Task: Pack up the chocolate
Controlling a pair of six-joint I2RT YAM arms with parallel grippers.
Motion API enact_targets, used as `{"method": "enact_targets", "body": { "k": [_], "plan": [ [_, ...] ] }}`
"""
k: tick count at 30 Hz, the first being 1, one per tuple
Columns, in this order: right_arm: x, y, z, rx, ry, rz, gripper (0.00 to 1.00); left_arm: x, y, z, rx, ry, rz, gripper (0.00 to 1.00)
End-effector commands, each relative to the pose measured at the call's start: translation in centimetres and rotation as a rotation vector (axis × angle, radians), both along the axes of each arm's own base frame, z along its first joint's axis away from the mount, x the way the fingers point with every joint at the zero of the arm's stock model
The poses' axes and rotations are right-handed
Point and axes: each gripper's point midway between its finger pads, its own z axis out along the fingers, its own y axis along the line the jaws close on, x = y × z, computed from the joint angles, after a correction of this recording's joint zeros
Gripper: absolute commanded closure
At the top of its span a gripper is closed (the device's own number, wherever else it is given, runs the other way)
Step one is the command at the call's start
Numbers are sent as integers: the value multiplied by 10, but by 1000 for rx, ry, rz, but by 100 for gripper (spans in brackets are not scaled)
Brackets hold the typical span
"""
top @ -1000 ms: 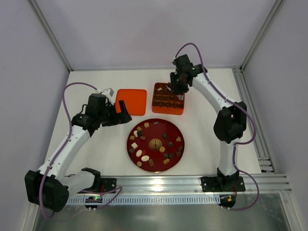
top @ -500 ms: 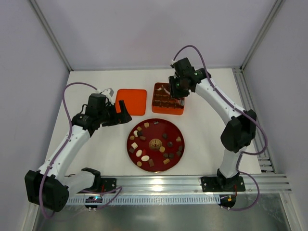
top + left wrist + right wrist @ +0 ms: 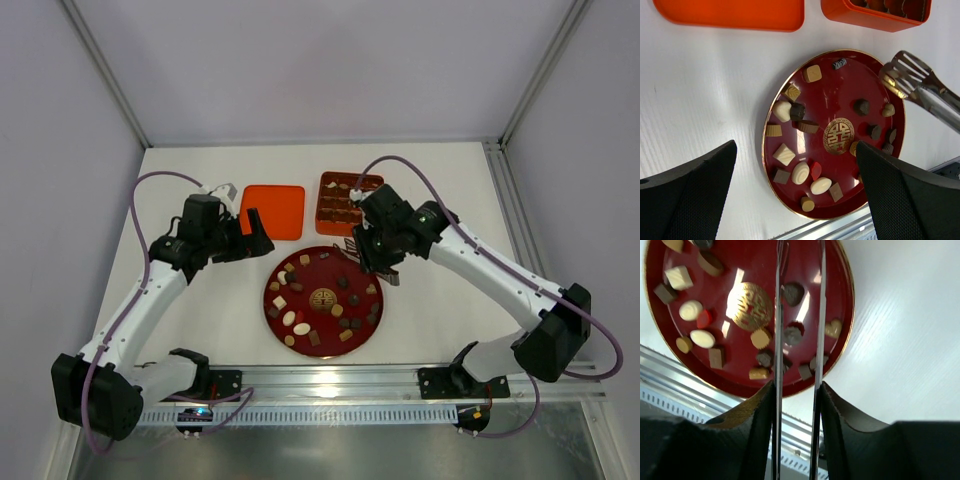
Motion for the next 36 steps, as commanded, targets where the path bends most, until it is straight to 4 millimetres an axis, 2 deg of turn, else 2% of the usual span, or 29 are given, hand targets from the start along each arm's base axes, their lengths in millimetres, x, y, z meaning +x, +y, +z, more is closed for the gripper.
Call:
{"method": "enact_targets", "body": {
  "k": [1,4,12,22,36],
  "plan": [
    [-22,-13,-1,-6,15,-21,57,4,-4,15,-11,-44,-23,0],
    [-34,-14,-5,-7,34,-14,56,4,-4,14,-11,-42,-23,0],
    [-49,-7,-21,-16,83,8,55,4,-4,14,-10,-42,-19,0],
    [-56,1,-32,-35,104,36,55,4,-5,14,-12,-39,-25,0],
    [-59,1,-55,-84,137,44,55,4,-5,14,-12,-39,-28,0]
  ]
}}
